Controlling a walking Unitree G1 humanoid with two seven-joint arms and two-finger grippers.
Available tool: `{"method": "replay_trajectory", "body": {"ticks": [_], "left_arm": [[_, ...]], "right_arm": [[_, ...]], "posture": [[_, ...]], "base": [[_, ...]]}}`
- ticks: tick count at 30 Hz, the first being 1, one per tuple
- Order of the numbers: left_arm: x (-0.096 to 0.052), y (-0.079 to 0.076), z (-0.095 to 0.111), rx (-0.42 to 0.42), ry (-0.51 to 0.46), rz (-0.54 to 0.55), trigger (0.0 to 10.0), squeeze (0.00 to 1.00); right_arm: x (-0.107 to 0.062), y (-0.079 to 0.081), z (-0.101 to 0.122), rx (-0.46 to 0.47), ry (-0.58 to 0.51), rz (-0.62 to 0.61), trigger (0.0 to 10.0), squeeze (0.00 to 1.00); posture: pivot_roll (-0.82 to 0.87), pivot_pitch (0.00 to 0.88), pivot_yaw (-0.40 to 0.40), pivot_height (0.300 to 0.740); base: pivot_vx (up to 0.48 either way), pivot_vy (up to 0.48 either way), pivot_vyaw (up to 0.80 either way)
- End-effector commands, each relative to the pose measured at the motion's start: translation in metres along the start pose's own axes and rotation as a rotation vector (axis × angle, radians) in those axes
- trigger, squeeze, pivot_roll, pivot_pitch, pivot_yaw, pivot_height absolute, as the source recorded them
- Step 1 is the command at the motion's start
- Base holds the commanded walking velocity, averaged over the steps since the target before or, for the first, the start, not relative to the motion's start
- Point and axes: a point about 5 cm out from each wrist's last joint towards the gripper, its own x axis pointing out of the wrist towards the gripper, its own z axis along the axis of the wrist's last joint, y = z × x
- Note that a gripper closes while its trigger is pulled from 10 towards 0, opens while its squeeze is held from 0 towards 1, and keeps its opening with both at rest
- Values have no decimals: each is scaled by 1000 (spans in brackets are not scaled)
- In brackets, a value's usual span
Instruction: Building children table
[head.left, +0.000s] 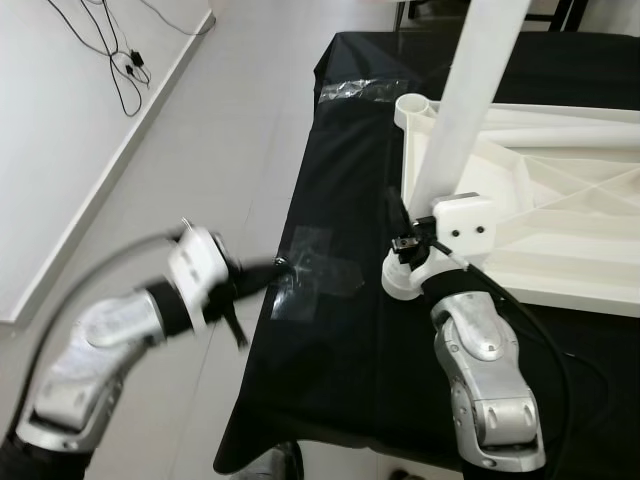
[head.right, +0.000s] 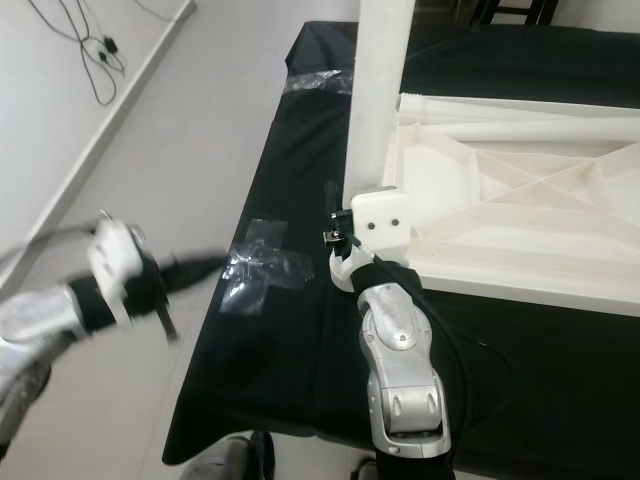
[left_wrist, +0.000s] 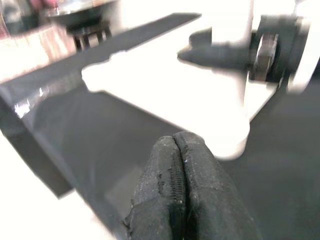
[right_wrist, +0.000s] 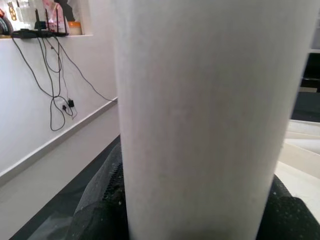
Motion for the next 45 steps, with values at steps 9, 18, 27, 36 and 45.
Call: {"method": "replay_trajectory", "body": {"ticks": [9,18,27,36,45], "left_arm": [[24,16,83,-131,-294,-394,10000,1000],[73,53,95,-55,-257,-449,10000,1000],[90,70,108,-1,-267,-302,10000,1000],[102,58,101,-182,-289,-486,10000,0],[141,64,110,-163,-274,-547,10000,0]], "right_arm": [[-16,-23,-61,-1,314,-166,10000,0],[-11,-13,-54,36,265,-129,10000,0],[-11,-13,-53,42,262,-128,10000,0],[-7,-9,-49,53,247,-107,10000,0],[-4,-4,-43,68,218,-80,10000,0]], "posture": [[74,169,96,740],[53,153,109,740],[54,158,113,740],[41,156,106,740],[34,164,114,740]], "base": [[0,0,0],[0,0,0],[0,0,0],[0,0,0],[0,0,0]]}}
